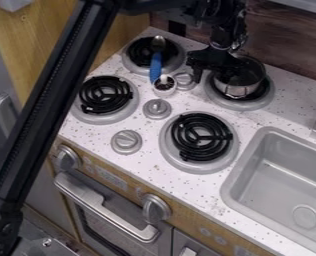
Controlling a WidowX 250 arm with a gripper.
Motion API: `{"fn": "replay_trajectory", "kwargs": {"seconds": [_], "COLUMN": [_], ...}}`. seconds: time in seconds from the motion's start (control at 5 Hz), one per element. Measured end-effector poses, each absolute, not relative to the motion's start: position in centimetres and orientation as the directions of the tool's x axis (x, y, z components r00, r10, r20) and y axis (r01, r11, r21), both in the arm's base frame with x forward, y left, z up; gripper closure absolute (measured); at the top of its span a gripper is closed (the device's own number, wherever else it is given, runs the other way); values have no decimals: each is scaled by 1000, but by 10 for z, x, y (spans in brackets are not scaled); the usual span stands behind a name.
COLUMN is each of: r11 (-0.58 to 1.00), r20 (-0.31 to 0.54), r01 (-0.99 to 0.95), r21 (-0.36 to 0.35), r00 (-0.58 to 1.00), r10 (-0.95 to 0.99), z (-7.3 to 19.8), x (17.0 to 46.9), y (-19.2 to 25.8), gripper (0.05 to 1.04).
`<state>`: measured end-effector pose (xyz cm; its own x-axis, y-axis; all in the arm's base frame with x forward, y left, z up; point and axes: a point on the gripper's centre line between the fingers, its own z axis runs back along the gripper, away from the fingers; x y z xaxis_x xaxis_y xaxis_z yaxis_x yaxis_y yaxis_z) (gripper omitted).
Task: Move the silver pot to the front left burner
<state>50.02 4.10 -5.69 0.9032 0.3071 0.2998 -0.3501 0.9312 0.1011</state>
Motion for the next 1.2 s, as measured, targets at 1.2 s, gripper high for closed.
{"fn": "replay_trajectory", "kwargs": {"seconds": [1.2], "r11": [804], "r20": [198], "r01": [-571], "r21": [167], "r00": [818], "r10": [540], "z": [-10], "x": [414], "y": [165], "gripper": [1014]}}
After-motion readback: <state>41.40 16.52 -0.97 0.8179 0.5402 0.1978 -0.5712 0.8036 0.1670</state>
